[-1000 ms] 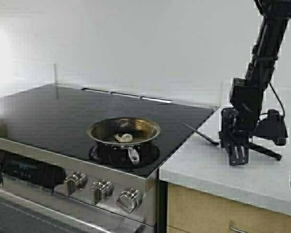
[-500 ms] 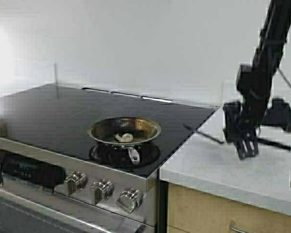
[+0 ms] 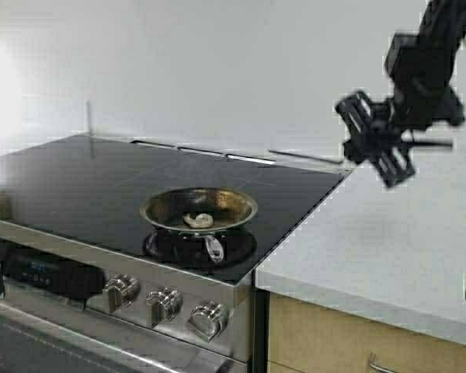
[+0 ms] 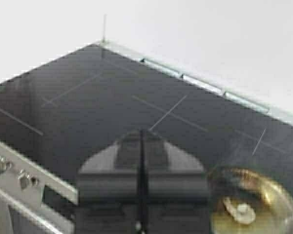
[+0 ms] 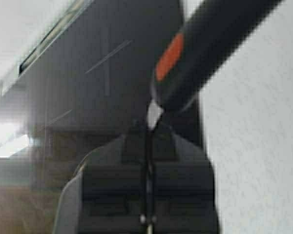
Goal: Add oil to the pan and cook the shrimp and serve it
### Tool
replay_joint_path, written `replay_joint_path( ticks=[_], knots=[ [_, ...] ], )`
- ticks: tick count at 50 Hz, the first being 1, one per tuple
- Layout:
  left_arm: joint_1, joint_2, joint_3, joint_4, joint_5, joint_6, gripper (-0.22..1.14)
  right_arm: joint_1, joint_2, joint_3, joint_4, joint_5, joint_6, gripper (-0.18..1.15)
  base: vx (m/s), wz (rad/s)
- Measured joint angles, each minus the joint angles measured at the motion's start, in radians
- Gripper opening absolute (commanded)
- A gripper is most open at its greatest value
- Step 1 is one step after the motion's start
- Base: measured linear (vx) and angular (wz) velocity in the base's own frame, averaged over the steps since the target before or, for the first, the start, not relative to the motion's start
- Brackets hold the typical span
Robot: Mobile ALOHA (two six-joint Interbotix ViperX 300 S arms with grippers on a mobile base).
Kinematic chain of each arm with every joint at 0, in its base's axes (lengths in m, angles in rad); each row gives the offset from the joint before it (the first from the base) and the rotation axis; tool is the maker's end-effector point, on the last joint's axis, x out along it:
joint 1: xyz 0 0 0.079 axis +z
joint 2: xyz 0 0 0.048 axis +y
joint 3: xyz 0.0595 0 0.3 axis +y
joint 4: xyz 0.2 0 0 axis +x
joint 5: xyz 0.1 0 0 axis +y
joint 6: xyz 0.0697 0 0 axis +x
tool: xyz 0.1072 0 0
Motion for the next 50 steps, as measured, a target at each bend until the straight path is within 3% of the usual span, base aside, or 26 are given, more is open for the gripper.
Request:
replay_joint_path(
  ticks=[10, 17, 20, 27, 29, 35, 50],
  knots=[
    [0.0, 0.032, -0.021, 0.0, 0.095, -0.006, 0.03, 0.054, -0.133, 0.064, -0.002, -0.002, -0.198, 0.07, 0.0, 0.0],
    [0.0, 0.109, -0.046, 0.0, 0.112, -0.011, 0.11, 0.074, -0.172, 0.109, 0.003, -0.011, -0.229, 0.07, 0.0, 0.0],
    [0.0, 0.147, -0.06, 0.002, 0.109, -0.009, 0.28, 0.077, -0.179, 0.129, 0.005, -0.025, -0.221, 0.07, 0.0, 0.0],
    [-0.041, 0.221, -0.107, 0.002, 0.101, -0.008, 1.02, 0.078, -0.196, 0.172, 0.005, -0.052, -0.218, 0.07, 0.0, 0.0],
    [-0.067, 0.239, -0.123, 0.002, 0.098, -0.009, 1.13, 0.08, -0.204, 0.183, 0.008, -0.057, -0.218, 0.07, 0.0, 0.0],
    [-0.144, 0.285, -0.15, 0.0, 0.094, -0.025, 0.96, 0.084, -0.221, 0.201, 0.011, -0.069, -0.219, 0.07, 0.0, 0.0],
    [-0.186, 0.453, -0.087, -0.012, -0.106, -0.186, 1.0, 0.078, -0.262, 0.219, 0.011, -0.074, -0.235, 0.07, 0.0, 0.0]
  ],
)
